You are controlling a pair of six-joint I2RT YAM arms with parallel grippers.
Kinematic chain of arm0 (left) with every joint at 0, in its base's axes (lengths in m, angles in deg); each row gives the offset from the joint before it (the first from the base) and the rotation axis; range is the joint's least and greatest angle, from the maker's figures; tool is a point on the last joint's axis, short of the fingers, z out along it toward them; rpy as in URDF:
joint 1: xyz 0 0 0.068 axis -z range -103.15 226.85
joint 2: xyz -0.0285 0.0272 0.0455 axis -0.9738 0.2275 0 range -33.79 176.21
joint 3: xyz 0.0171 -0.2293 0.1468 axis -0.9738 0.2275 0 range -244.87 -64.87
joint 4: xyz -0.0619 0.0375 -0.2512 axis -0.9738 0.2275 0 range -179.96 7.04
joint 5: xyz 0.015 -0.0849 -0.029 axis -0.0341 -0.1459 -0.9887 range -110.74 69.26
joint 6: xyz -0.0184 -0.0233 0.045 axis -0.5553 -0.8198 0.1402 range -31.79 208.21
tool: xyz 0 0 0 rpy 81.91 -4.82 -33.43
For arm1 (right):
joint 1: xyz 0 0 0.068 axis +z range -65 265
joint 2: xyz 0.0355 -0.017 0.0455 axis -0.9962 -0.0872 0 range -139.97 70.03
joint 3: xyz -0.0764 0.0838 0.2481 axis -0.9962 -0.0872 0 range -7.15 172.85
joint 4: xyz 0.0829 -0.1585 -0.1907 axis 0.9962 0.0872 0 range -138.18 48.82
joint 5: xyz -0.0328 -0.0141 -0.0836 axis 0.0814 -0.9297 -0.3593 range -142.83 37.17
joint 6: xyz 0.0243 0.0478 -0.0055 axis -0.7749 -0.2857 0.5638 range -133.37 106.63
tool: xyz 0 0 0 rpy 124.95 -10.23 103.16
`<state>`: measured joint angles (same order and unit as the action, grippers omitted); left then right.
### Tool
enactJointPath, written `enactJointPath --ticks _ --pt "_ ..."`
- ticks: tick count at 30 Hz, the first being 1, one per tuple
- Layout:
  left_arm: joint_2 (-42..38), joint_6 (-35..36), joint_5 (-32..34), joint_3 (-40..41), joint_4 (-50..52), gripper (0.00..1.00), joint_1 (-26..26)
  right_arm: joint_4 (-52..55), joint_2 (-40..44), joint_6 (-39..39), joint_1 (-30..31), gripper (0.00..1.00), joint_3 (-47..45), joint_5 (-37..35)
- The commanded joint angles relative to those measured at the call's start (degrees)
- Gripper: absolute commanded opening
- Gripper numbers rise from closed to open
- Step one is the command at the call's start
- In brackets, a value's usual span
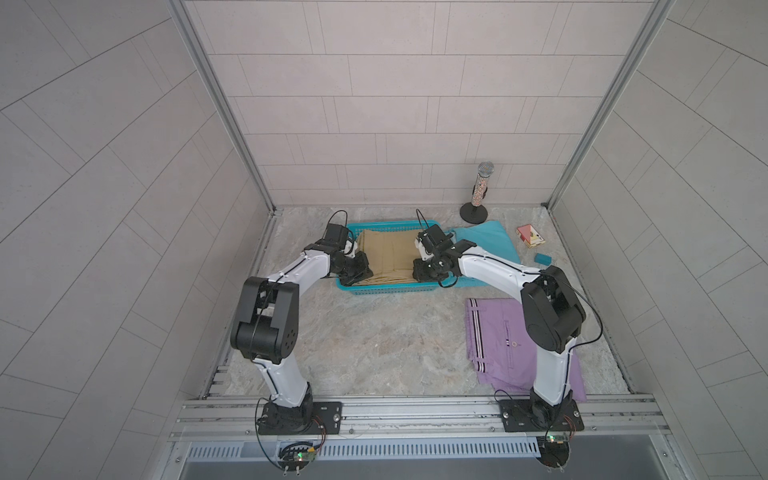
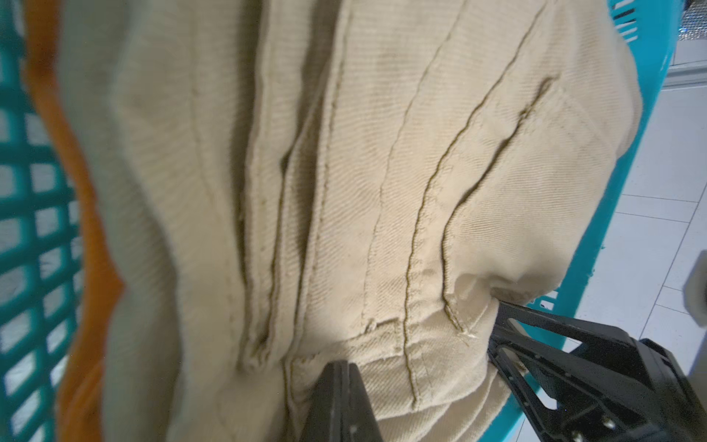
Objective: Put the folded long pants in the basket
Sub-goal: Place the long pant in the basket.
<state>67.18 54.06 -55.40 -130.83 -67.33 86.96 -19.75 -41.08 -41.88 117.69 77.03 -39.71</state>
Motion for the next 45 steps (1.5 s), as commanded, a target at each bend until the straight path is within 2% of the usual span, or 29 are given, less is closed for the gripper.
enactJointPath --ticks 1,5,9,12,17,19,23,27,32,37,39,41,43,45 --pt "-0.14 -0.61 1.17 3.75 1.68 0.00 -0.66 3.87 -2.53 0.12 -0.16 0.31 -1.54 0.71" --pt "-4.67 -0.44 1.87 1.45 4.79 0.00 -0.65 3.03 3.53 -0.66 -0.08 0.31 -2.35 0.10" --pt "-7.61 0.23 2.25 -8.22 10.64 0.00 -0.70 3.00 10.36 -0.84 -0.06 0.33 1.45 -2.57" --pt "-7.00 -0.31 3.46 -13.83 10.56 0.00 -0.71 0.23 11.51 -0.53 -0.32 0.34 4.61 -3.68" --pt "1.09 1.10 3.51 -23.36 14.13 0.00 -0.71 0.23 4.11 -0.54 -2.76 0.34 13.44 -2.71" --pt "4.75 0.74 2.56 -25.27 13.03 0.00 -0.77 0.28 -0.59 -0.84 -4.09 0.31 17.26 -1.20" --pt "11.44 -1.68 2.73 -26.07 7.73 0.00 -0.79 0.53 -9.52 -1.08 -5.94 0.27 22.16 -2.64" --pt "18.50 -0.25 1.43 -30.98 11.89 0.00 -0.73 0.84 -14.33 -1.41 -7.04 0.26 23.53 -2.75" --pt "16.66 0.21 2.02 -30.25 11.50 0.01 -0.74 0.93 -13.27 0.62 -7.63 0.28 24.12 -2.14" --pt "7.40 1.19 1.33 -29.54 12.83 0.47 -0.75 1.16 -5.08 0.74 -7.91 0.33 23.76 -1.19" --pt "1.37 2.60 1.90 -28.46 15.09 0.65 -0.70 1.16 0.36 0.31 -7.90 0.38 21.91 0.33" --pt "-5.20 2.91 2.19 -25.48 15.90 0.75 -0.67 0.98 6.60 -0.33 -7.83 0.43 18.33 1.18" --pt "-12.29 1.43 1.99 -20.55 14.87 0.79 -0.32 0.80 13.51 -1.08 -7.82 0.49 13.16 1.79" --pt "-20.67 -2.28 1.61 -12.21 10.41 0.83 1.07 1.02 21.50 -2.14 -7.83 0.56 6.05 1.57"
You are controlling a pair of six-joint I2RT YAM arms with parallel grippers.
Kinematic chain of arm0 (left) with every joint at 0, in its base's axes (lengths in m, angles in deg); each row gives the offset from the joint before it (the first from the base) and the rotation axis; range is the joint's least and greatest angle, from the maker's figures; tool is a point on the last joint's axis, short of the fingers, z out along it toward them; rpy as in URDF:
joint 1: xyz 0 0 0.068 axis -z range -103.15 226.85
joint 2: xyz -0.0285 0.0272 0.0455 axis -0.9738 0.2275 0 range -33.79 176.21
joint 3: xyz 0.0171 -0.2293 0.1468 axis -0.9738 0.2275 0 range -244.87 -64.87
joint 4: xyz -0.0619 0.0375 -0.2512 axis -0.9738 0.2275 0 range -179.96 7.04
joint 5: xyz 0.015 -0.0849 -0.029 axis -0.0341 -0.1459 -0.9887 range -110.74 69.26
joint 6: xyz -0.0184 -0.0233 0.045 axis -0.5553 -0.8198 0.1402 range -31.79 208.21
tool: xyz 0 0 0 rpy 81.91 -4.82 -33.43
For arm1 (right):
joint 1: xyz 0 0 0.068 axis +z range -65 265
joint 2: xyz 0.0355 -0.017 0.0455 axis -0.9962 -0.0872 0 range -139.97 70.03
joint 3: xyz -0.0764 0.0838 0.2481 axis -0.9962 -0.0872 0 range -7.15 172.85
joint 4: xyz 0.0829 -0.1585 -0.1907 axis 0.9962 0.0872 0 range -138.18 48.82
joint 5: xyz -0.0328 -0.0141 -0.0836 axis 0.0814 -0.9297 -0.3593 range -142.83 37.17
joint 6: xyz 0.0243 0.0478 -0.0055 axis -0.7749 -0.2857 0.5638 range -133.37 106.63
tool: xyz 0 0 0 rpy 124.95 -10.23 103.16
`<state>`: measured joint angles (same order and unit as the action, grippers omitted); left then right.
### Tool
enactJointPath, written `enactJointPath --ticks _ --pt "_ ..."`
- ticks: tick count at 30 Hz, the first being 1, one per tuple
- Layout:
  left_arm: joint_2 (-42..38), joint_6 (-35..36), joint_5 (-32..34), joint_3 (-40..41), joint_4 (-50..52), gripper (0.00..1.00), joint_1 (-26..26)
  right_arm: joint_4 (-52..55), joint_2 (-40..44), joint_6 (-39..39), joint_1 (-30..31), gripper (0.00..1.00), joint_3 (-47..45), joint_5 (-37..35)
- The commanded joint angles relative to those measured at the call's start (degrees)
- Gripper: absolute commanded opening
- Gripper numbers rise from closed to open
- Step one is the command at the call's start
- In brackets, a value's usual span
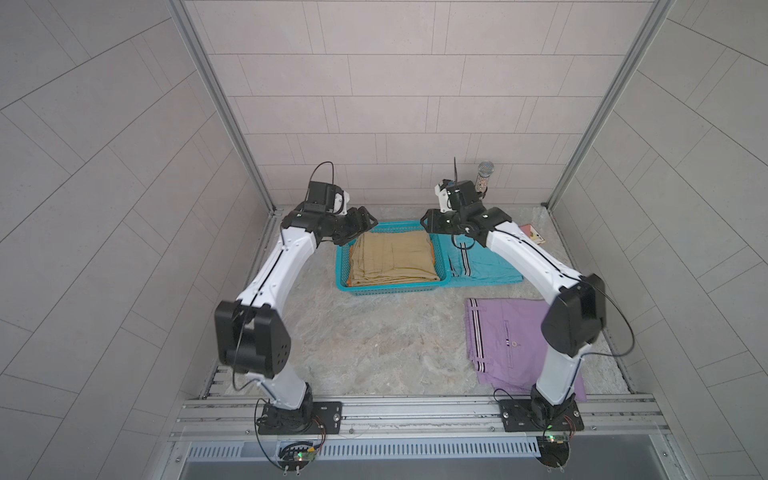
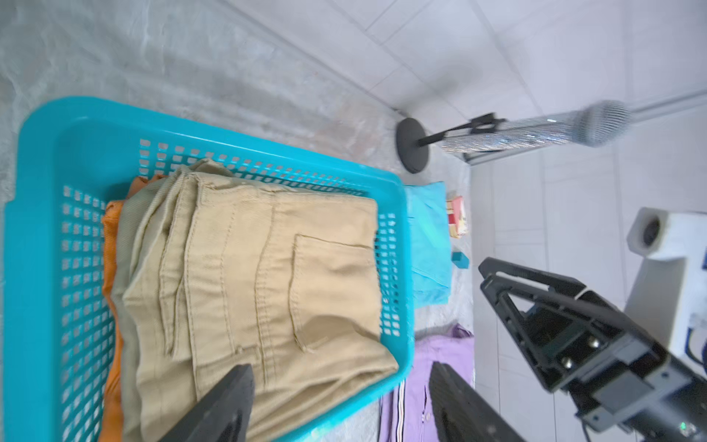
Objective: Put the folded long pants in the basket
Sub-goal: Place the long pant in the basket, then move the long pant to the center of the board.
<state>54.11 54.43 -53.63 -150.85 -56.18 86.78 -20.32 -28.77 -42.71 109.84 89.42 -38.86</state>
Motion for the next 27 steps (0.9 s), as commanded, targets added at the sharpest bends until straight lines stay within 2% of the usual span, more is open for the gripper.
enactJointPath --ticks 1,3,6,9,12,14,19,27 --pt "-10.98 -4.59 -0.26 11.66 -3.14 0.85 2.36 1.58 12.50 -1.84 -0.06 0.59 -9.51 0.84" --pt "-18.44 -9.09 1.79 20.06 -7.30 0.88 5.94 2.54 20.33 -2.56 -0.19 0.65 -16.40 0.96" --pt "-24.92 -15.29 7.73 29.83 -11.62 0.88 14.00 4.65 30.74 -2.87 -0.53 0.72 -24.55 1.47" --pt "-27.89 -23.28 12.16 39.57 -21.64 0.88 23.85 7.44 40.77 -3.29 -1.45 0.76 -31.32 1.11" --pt "-27.84 -25.86 21.09 45.08 -26.93 0.88 35.35 8.22 51.37 -5.14 -1.73 0.82 -38.16 -0.32" --pt "-26.09 -26.91 24.10 46.70 -29.03 0.88 40.12 8.40 56.41 -6.31 -1.81 0.84 -41.63 -0.27" --pt "-21.80 -31.47 26.93 50.03 -35.12 0.88 46.18 11.94 62.08 -8.15 -1.90 0.85 -45.56 1.57" --pt "-12.86 -33.98 28.84 47.75 -39.54 0.89 53.01 16.39 65.05 -6.79 -1.90 0.89 -46.66 0.96"
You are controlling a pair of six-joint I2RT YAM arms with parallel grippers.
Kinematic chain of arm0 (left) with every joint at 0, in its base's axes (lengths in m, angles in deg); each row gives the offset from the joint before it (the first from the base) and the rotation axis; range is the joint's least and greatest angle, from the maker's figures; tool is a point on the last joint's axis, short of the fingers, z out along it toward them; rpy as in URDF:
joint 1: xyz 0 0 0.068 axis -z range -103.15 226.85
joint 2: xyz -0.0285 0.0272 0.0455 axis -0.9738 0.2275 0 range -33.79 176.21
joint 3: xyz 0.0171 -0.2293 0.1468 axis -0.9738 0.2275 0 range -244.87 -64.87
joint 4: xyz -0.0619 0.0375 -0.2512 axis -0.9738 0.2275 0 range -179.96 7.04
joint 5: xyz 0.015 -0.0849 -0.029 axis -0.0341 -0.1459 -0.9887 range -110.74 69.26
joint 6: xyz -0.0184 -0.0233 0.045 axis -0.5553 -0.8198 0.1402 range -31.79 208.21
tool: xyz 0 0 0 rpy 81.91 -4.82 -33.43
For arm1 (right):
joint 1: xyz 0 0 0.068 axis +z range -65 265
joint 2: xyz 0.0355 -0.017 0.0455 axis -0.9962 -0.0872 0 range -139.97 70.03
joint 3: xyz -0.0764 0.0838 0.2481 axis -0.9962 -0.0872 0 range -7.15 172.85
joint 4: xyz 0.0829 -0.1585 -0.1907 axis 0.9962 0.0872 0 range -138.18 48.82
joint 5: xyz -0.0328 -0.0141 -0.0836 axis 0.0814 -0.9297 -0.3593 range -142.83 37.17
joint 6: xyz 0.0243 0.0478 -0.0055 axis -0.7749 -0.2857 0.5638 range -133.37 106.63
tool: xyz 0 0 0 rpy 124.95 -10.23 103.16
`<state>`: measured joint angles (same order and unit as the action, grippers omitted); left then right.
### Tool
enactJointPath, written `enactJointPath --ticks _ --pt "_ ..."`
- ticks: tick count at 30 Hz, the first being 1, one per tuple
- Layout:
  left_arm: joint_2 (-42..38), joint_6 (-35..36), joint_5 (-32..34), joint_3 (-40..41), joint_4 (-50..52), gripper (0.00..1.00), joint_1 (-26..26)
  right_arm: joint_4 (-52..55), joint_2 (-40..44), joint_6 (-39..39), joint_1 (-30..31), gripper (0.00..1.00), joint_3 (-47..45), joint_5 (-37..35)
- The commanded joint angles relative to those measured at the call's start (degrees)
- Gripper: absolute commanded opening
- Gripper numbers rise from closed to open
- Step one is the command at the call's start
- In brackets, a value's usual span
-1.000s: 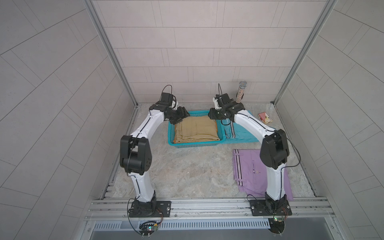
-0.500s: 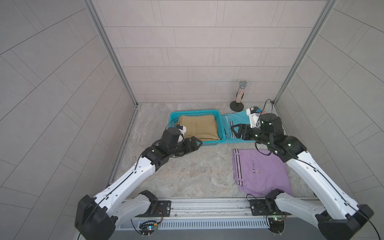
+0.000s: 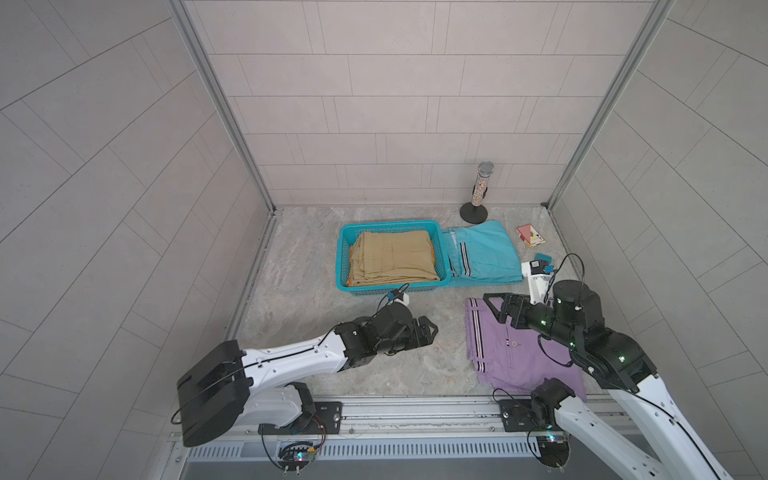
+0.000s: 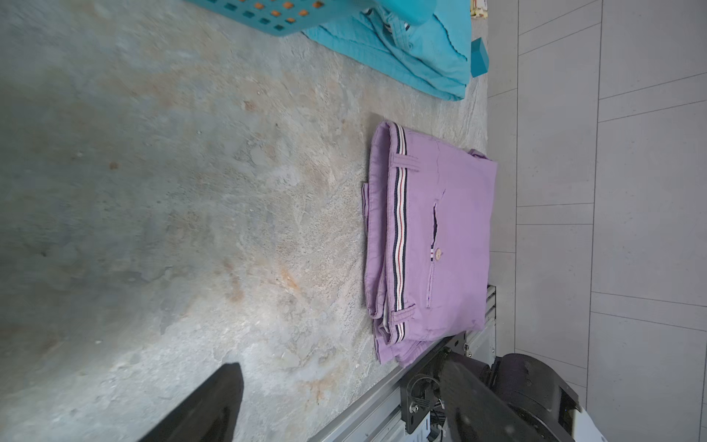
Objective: Put the folded long pants in the basket
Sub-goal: Move the long pant to the center of the board.
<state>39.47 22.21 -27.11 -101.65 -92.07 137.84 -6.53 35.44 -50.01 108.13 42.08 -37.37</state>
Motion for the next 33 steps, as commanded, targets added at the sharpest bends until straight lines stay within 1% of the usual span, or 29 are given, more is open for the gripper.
enactJointPath --ticks 1,3,7,11,15,18,20,23,28,33 --pt "2.75 -1.55 2.22 -2.49 -3.45 0.90 2.65 3.19 0.84 0.65 -0.19 0.89 0.90 -0.61" --pt "4.85 -1.76 1.86 -4.75 -2.37 0.92 3.89 4.30 1.47 0.99 -0.20 0.89 1.33 -1.08" --pt "8.15 -1.21 1.55 -9.71 -2.60 0.94 6.03 8.86 2.90 2.29 -0.20 0.93 4.55 -5.82" --pt "12.15 -0.46 0.00 -14.27 -2.60 0.95 6.38 16.11 3.30 3.33 -0.20 0.96 10.33 -11.00" --pt "15.84 1.21 -1.07 -16.28 -2.55 0.98 6.31 19.33 4.21 2.83 -0.20 0.97 11.56 -12.87" --pt "18.67 1.91 -0.83 -16.16 -4.59 0.99 6.13 19.35 4.80 1.81 -0.20 0.99 11.04 -15.23" --pt "20.90 2.50 -1.96 -16.21 -5.84 1.00 5.59 18.59 4.60 1.26 -0.15 1.00 10.31 -15.58" --pt "25.22 3.08 -5.47 -16.90 -7.51 1.00 4.20 16.47 4.03 0.61 -0.24 1.00 9.22 -15.92" --pt "32.58 1.90 -9.21 -17.10 -13.09 1.00 2.93 16.01 1.43 1.49 -0.28 1.00 10.53 -17.82" --pt "40.85 0.06 -15.36 -20.37 -16.97 1.00 2.42 14.91 0.76 1.13 -0.38 1.00 10.43 -18.71"
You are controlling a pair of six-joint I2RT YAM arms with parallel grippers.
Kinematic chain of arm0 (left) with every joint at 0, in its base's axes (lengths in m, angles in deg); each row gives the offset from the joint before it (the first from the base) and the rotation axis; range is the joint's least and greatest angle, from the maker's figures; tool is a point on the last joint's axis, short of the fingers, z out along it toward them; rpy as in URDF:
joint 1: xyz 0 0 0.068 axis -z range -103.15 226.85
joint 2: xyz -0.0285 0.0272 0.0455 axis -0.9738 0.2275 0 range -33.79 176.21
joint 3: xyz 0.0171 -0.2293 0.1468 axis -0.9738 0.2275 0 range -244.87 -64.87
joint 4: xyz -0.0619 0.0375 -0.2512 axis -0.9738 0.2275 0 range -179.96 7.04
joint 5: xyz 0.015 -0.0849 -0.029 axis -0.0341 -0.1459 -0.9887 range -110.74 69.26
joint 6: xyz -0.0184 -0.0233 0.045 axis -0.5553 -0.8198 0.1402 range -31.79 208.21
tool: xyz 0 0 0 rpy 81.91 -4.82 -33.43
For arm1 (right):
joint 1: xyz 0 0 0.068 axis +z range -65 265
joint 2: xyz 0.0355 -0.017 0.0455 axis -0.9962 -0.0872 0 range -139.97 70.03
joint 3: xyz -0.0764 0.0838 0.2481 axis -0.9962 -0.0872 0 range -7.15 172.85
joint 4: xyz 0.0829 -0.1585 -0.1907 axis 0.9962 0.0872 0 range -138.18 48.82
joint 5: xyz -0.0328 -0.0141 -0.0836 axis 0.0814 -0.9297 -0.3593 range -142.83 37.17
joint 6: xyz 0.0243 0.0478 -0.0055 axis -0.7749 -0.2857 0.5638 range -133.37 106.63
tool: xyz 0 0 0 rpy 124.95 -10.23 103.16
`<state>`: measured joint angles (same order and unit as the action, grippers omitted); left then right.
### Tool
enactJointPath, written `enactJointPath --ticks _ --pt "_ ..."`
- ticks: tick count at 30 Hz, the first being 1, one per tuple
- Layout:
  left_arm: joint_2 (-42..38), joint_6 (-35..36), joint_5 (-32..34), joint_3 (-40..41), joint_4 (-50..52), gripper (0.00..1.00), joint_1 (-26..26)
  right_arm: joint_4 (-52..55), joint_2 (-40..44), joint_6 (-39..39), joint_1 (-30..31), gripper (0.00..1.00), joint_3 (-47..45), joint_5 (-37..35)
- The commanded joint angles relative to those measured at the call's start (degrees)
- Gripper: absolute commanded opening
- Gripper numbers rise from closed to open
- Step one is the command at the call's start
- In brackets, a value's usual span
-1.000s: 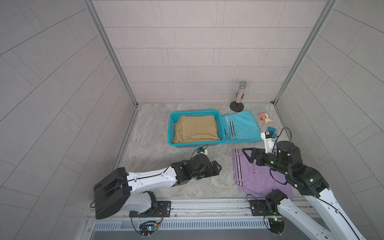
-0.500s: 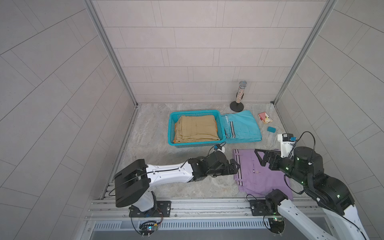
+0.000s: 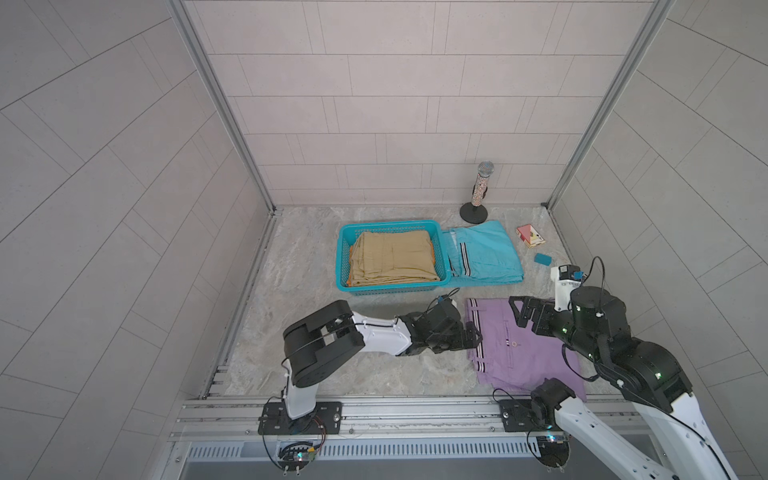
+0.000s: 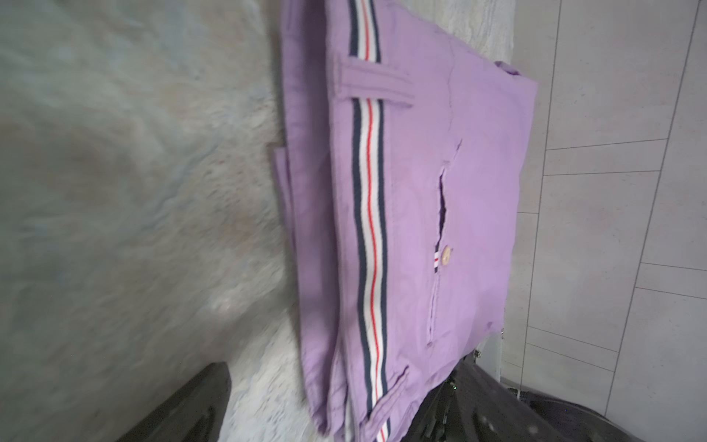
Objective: Put the folded long pants in the basket
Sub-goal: Move the long pant to the center of the board.
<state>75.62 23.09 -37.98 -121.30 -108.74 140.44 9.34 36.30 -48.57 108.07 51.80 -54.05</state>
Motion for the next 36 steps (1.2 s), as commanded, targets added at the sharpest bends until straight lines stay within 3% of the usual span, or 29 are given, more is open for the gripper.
enactJointPath --ticks 1,4,7,9,11,14,18,22,25,29,36 --pt "6.03 -1.01 -5.19 -1.71 -0.20 1.00 -0.24 -1.25 -0.35 -0.06 -0.31 1.00 0.88 -1.87" --pt "8.70 -1.50 -5.90 -3.43 -0.47 0.95 -0.18 -2.17 -1.78 1.16 -0.31 1.00 1.83 -1.49" --pt "10.99 -1.41 -5.63 -4.85 1.08 0.82 -0.22 -4.02 -3.20 1.79 -0.32 1.00 2.08 0.07" --pt "12.82 -1.55 -5.46 -5.49 1.34 0.63 -0.28 -4.99 -4.12 1.79 -0.38 1.00 1.65 1.81" --pt "14.95 -2.23 -6.08 -5.55 0.00 0.34 -0.64 -5.40 -4.22 1.78 -0.39 1.00 0.89 3.02" --pt "16.66 -2.95 -6.85 -4.32 -3.01 0.00 -1.53 -5.19 -2.10 2.24 -0.62 1.00 -0.77 2.54" --pt "13.50 -2.61 -6.81 1.11 -5.36 0.00 -4.71 -4.96 0.18 2.67 -0.84 1.00 -2.92 1.74" --pt "0.90 -3.19 -7.40 12.82 -7.56 0.00 -10.34 -5.12 -2.06 2.85 -1.00 1.00 -3.83 3.34" --pt "-13.89 0.51 -5.78 19.37 1.86 0.00 -15.02 -6.60 -2.83 2.36 -1.01 1.00 -5.57 3.44" --pt "-30.29 7.99 -1.65 21.18 21.93 0.00 -20.09 -9.24 -3.40 1.47 -1.22 1.00 -9.49 6.13" --pt "-39.32 15.08 -6.98 23.26 34.86 0.00 -27.66 -18.41 -8.27 -0.13 -1.31 1.00 -19.55 11.03"
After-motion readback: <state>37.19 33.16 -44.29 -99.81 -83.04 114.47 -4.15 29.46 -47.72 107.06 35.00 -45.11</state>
